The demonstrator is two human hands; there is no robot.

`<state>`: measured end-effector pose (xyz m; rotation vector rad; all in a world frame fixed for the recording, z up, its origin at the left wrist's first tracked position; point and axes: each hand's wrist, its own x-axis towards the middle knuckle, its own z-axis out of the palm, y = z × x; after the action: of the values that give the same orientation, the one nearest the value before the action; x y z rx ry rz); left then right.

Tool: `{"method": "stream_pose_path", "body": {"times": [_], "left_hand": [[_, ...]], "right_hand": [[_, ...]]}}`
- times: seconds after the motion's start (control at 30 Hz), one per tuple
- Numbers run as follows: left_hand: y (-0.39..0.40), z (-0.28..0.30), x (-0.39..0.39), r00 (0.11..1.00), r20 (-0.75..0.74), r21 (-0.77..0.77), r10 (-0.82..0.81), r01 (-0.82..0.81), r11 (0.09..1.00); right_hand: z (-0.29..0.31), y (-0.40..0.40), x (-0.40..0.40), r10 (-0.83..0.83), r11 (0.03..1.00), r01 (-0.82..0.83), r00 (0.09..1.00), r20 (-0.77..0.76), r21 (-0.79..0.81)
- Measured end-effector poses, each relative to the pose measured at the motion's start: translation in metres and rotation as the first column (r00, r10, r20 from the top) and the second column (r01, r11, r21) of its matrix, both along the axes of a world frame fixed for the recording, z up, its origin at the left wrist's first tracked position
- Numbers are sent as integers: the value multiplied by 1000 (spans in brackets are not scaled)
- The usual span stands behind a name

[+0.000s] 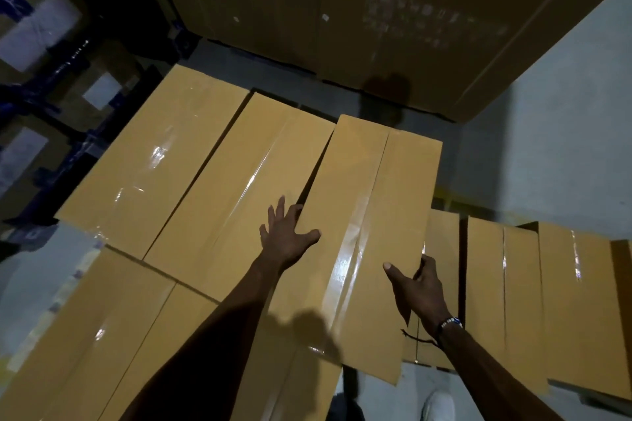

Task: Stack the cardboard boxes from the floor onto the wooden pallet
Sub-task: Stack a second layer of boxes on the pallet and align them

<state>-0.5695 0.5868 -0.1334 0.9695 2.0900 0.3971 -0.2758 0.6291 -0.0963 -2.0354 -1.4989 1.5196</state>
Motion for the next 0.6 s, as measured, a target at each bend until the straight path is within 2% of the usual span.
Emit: {"method": "stream_pose_path", "body": {"times": [0.37,0.6], "left_hand": [[11,-53,-20,997,-74,70,-16,21,997],[1,-76,-24,992,-123,167,-39,59,984]], "right_hand": [[-63,2,-19,-22,1000,22,1000,-5,-20],[-88,-2,-29,-24,1000,24,1000,19,-10]]}}
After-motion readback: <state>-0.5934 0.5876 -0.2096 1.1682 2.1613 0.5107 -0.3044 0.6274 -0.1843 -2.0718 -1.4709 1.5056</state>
